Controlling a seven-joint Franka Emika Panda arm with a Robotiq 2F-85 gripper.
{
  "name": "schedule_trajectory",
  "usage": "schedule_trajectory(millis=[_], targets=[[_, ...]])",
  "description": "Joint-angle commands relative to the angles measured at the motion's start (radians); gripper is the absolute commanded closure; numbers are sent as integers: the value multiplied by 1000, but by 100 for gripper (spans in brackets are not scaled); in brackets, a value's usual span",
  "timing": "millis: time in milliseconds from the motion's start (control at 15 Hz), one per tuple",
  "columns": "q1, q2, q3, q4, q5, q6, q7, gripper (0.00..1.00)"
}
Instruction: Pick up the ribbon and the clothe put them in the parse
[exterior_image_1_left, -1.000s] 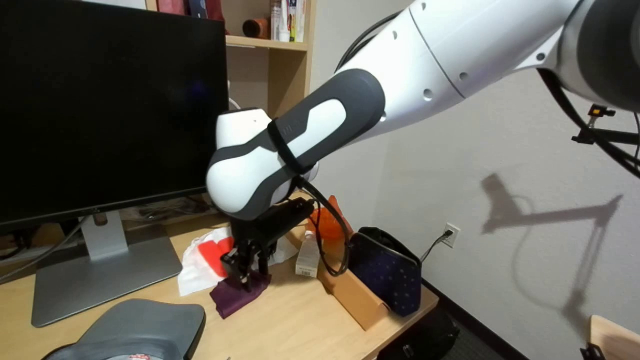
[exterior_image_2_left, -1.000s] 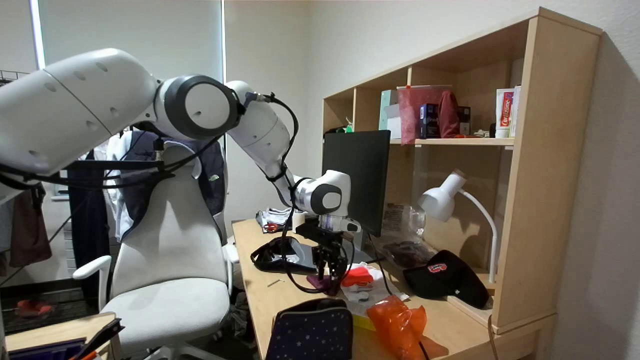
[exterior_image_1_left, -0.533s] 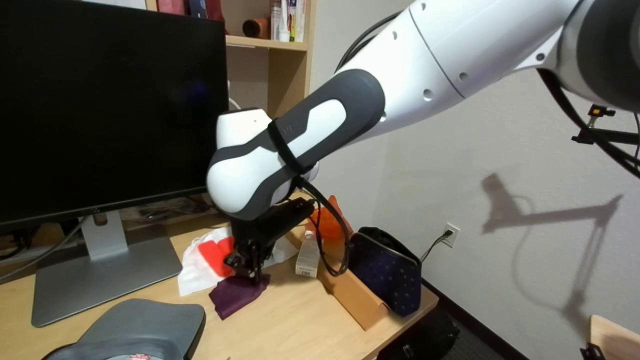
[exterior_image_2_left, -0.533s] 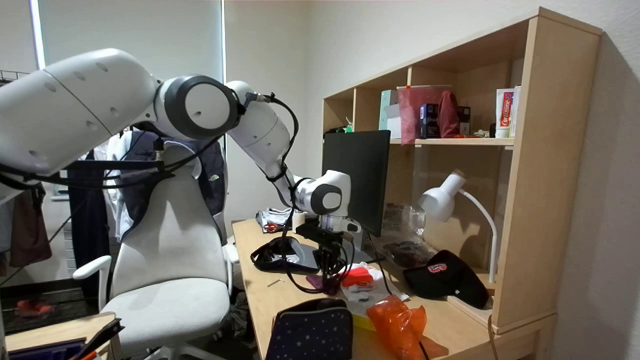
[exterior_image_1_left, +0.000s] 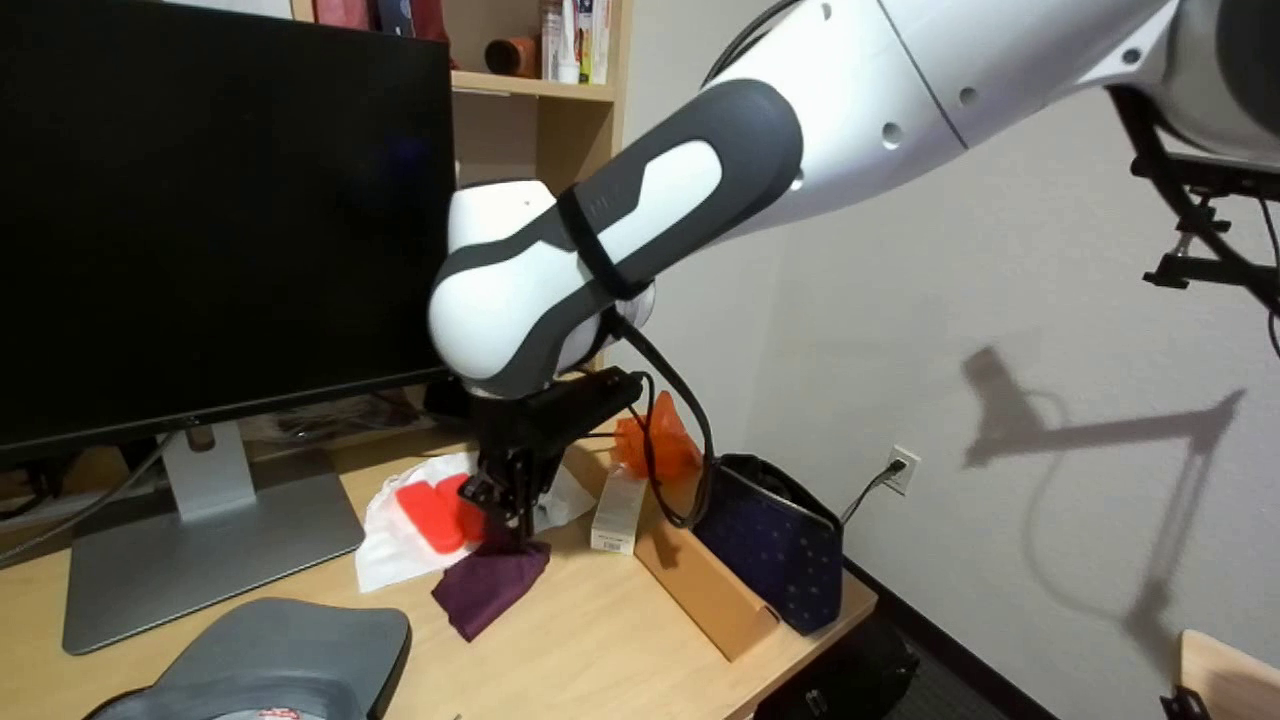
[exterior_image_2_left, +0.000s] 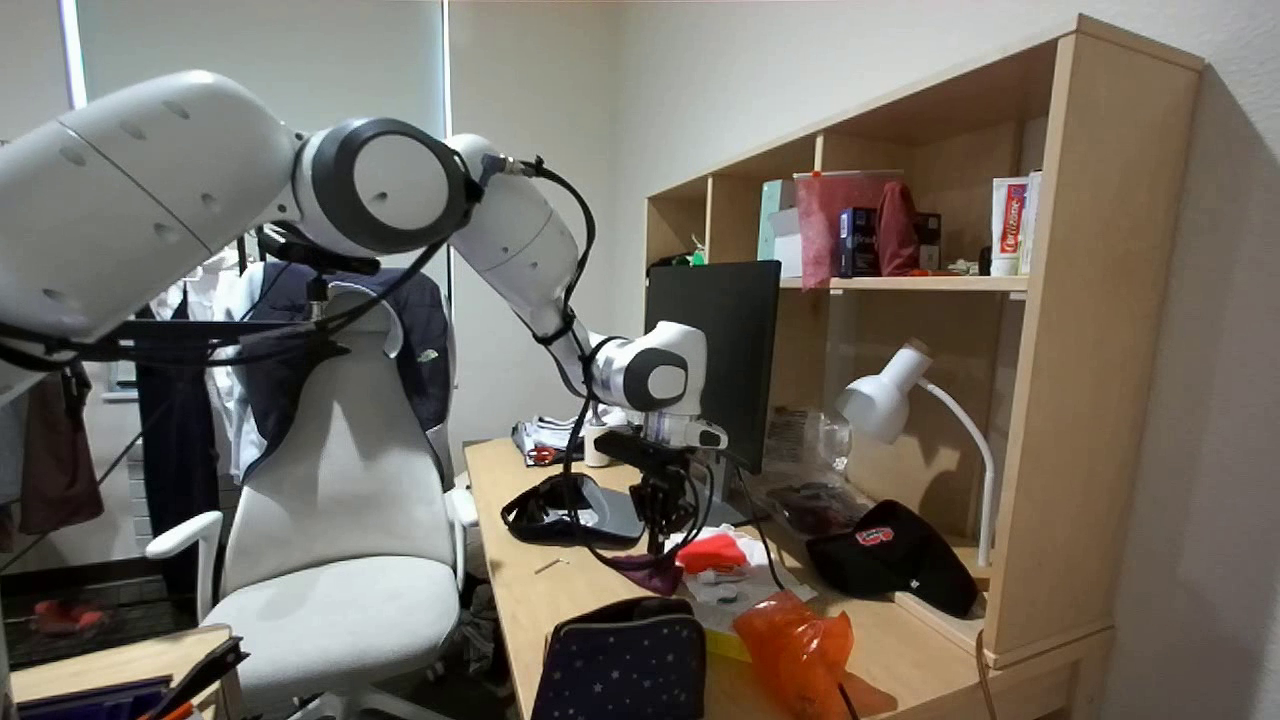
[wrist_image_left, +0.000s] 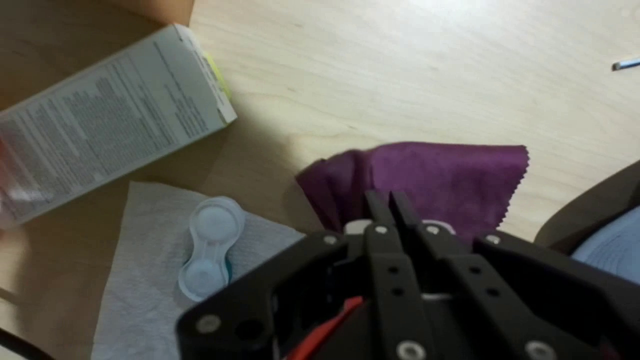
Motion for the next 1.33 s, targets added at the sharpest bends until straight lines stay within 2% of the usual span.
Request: schedule_trajectory(millis=[0, 200, 333, 400, 533, 867, 1133, 1267], targets=[[-15, -183, 15, -202, 6, 4, 12, 93], [-13, -296, 20, -319, 8, 15, 16, 92], [-19, -332, 29, -349, 14, 2, 0, 91], [-20, -338, 34, -353, 15, 2, -10, 66], [-20, -330, 40, -342, 10, -2, -24, 62], [-19, -254, 49, -253, -5, -32, -65, 30], [-9, -178, 36, -186, -31, -12, -68, 5], [-15, -123, 40, -139, -24, -20, -85, 0]])
